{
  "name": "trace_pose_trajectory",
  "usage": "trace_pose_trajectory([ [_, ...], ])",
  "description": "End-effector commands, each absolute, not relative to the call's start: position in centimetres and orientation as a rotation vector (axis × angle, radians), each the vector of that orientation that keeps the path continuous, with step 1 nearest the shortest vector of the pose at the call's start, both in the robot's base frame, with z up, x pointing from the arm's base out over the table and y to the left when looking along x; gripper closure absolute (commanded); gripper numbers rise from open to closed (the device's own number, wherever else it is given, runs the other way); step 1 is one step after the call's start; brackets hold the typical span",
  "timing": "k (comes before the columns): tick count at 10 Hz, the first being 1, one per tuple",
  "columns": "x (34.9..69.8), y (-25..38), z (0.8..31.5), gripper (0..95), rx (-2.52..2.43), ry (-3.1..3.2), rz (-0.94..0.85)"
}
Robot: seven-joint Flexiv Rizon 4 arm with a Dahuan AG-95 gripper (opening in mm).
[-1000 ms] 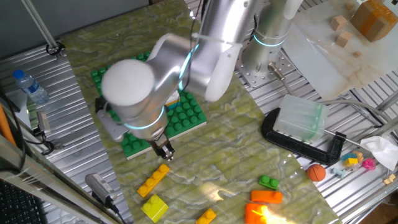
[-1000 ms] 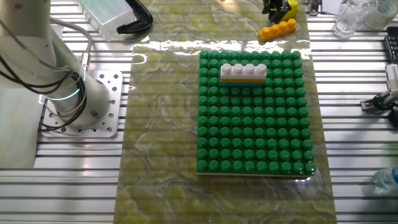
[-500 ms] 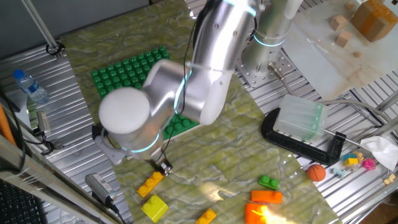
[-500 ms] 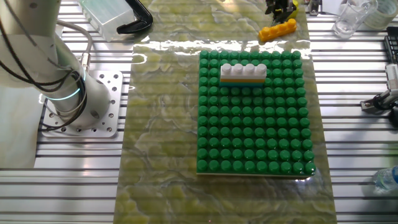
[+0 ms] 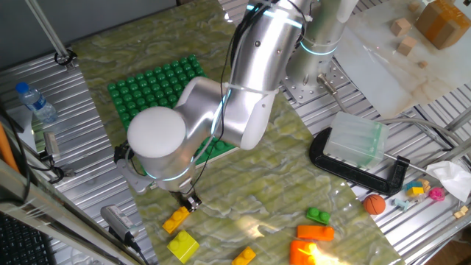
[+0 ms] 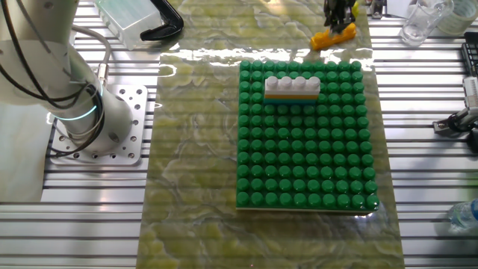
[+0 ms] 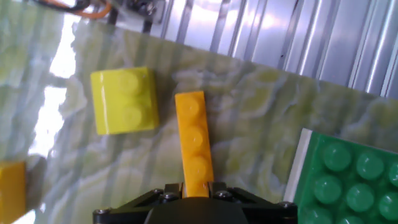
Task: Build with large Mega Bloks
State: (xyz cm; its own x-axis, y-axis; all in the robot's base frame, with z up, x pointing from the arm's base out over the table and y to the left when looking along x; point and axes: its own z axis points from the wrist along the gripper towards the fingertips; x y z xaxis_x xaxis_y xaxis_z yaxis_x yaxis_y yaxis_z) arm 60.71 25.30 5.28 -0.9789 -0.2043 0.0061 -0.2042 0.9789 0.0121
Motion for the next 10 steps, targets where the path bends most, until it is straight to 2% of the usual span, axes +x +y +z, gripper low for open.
trace_pose_trajectory([
  [1, 61.4, 25.1, 4.5, 57.0, 0.332, -3.139, -0.022],
  [10, 63.1, 26.0, 3.4, 57.0, 0.323, -3.144, -0.019],
])
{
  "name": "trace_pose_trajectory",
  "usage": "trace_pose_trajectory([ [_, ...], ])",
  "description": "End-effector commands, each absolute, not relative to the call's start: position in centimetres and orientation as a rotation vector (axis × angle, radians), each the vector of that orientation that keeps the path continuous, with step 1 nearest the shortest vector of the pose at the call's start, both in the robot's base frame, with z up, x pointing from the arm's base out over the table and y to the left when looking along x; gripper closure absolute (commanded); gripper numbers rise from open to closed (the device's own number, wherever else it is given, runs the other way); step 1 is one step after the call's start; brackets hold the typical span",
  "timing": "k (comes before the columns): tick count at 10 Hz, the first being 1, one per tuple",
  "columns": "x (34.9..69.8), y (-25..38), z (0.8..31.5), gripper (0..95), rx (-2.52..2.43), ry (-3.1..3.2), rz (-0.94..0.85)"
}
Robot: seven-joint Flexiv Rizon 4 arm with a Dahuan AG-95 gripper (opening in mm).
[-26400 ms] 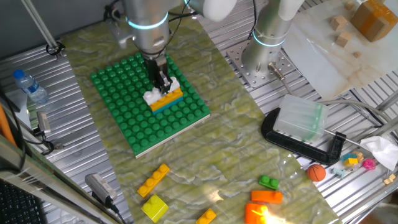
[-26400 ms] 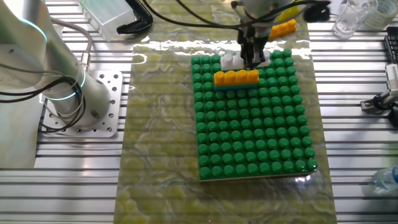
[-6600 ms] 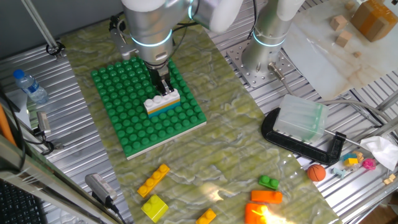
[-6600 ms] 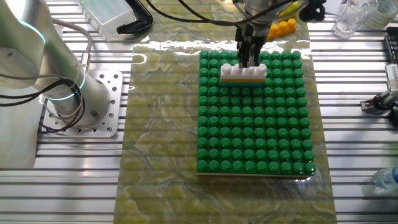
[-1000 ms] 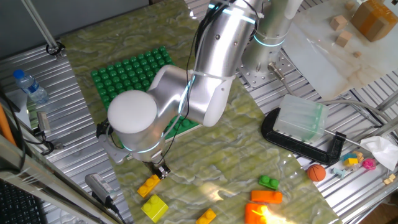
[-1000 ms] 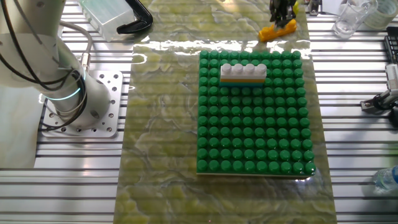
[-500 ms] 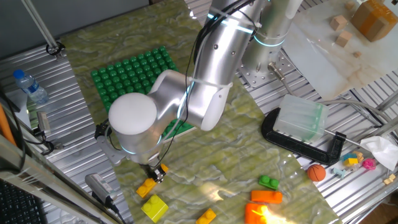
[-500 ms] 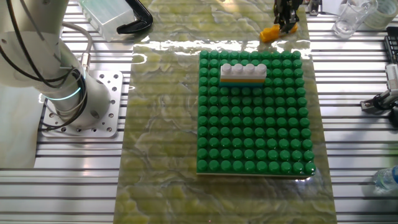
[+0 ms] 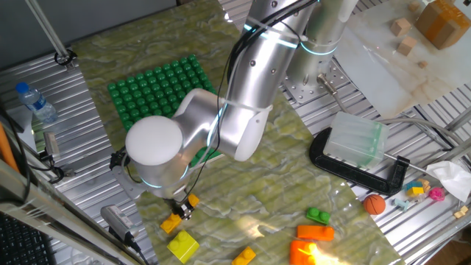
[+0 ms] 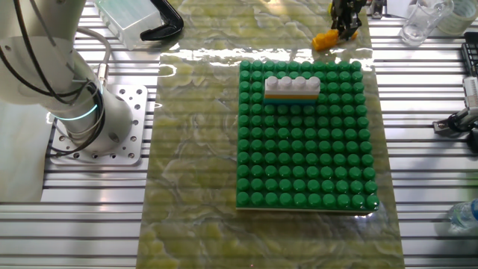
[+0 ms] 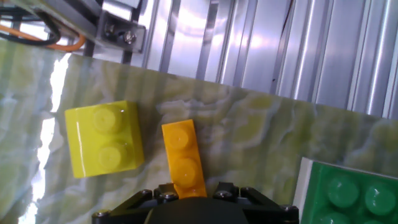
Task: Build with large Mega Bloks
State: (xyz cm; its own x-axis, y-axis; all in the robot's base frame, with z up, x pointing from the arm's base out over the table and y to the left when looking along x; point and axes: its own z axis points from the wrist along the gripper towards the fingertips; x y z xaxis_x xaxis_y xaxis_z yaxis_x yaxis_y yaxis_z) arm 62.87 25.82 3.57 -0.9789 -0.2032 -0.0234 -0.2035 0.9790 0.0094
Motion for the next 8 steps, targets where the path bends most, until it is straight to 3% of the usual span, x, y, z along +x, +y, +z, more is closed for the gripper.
trace_pose_trajectory([
  [1, 63.22, 26.34, 3.07, 57.0, -0.319, 3.106, 0.018],
  [8, 63.12, 26.56, 2.51, 57.0, -0.303, 3.112, 0.003],
])
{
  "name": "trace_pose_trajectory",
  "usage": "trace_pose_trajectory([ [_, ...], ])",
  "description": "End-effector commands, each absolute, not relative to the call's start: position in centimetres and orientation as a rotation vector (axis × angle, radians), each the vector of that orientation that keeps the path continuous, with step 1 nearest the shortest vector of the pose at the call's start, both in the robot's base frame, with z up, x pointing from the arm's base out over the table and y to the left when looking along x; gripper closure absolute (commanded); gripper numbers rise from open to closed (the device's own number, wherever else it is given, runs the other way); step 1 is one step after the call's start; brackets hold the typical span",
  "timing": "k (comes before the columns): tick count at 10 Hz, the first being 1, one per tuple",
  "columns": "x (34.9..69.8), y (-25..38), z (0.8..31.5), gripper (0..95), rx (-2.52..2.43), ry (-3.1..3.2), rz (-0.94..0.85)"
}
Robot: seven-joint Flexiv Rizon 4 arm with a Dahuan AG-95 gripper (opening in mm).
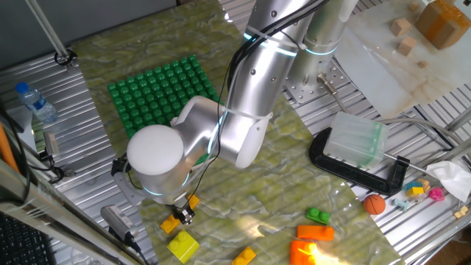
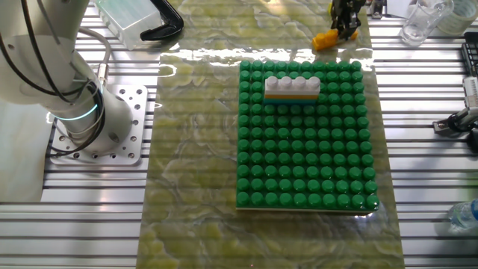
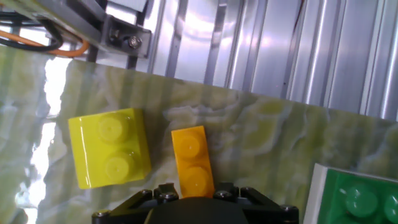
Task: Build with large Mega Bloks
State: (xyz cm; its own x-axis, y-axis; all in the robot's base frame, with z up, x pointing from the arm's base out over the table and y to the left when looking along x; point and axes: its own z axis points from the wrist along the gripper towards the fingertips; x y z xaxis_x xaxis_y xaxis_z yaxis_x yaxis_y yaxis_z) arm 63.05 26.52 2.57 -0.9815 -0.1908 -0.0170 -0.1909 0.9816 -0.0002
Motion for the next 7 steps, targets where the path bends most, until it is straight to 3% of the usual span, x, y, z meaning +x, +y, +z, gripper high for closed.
trace_pose_trajectory([
  [1, 63.1, 26.5, 2.43, 57.0, -0.307, 3.113, 0.003],
  [4, 63.22, 26.27, 1.92, 57.0, -0.319, 3.111, 0.006],
  [5, 63.23, 26.26, 1.87, 76.0, -0.319, 3.111, 0.007],
  [7, 63.28, 26.24, 1.74, 76.0, -0.32, 3.111, 0.007],
])
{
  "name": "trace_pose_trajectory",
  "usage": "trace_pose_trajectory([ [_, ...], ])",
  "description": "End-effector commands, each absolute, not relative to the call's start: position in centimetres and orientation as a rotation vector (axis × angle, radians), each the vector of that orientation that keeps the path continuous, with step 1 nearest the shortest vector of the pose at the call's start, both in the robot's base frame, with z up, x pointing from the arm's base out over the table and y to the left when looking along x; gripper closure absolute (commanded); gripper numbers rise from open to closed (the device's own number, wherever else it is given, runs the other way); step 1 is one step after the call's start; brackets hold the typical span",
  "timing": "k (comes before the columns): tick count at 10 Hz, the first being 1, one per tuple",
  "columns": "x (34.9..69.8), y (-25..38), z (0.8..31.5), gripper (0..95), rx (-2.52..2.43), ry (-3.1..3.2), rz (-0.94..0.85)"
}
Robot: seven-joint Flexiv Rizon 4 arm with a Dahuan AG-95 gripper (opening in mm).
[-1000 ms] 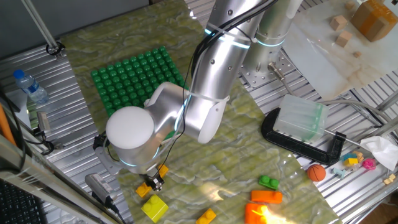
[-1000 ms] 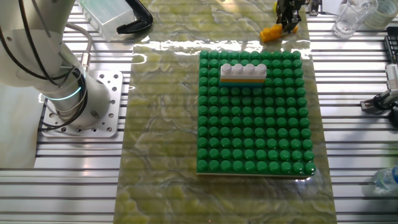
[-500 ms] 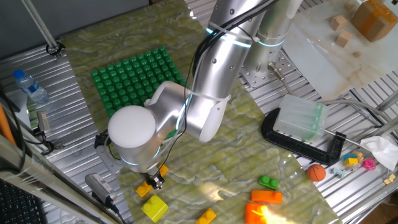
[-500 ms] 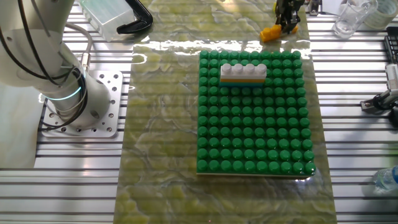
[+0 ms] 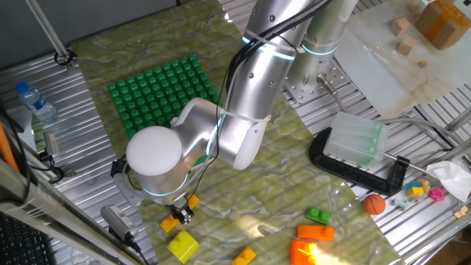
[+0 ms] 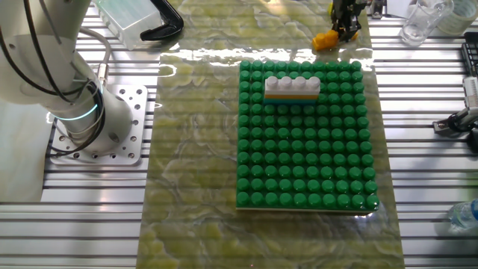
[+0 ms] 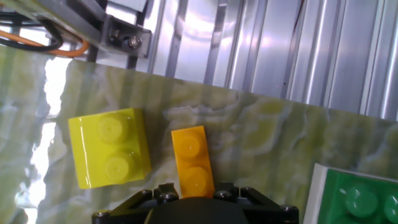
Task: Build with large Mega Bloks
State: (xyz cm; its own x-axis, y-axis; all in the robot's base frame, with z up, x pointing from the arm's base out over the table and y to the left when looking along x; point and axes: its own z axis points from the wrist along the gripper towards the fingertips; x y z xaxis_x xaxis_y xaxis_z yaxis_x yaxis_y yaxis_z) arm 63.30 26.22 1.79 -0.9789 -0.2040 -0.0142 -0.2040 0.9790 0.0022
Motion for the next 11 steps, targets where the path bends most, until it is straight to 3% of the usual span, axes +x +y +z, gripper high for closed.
trace_pose_trajectory([
  [1, 63.3, 26.2, 1.7, 76.0, -0.32, 3.113, 0.007],
  [3, 63.3, 26.2, 1.7, 76.0, -0.316, 3.113, 0.006],
  [4, 63.3, 26.2, 1.8, 95.0, -0.299, 3.114, 0.003],
  [7, 63.0, 26.0, 3.3, 95.0, -0.274, 3.115, 0.002],
  [11, 60.8, 23.1, 10.6, 95.0, -0.083, 3.108, -0.004],
])
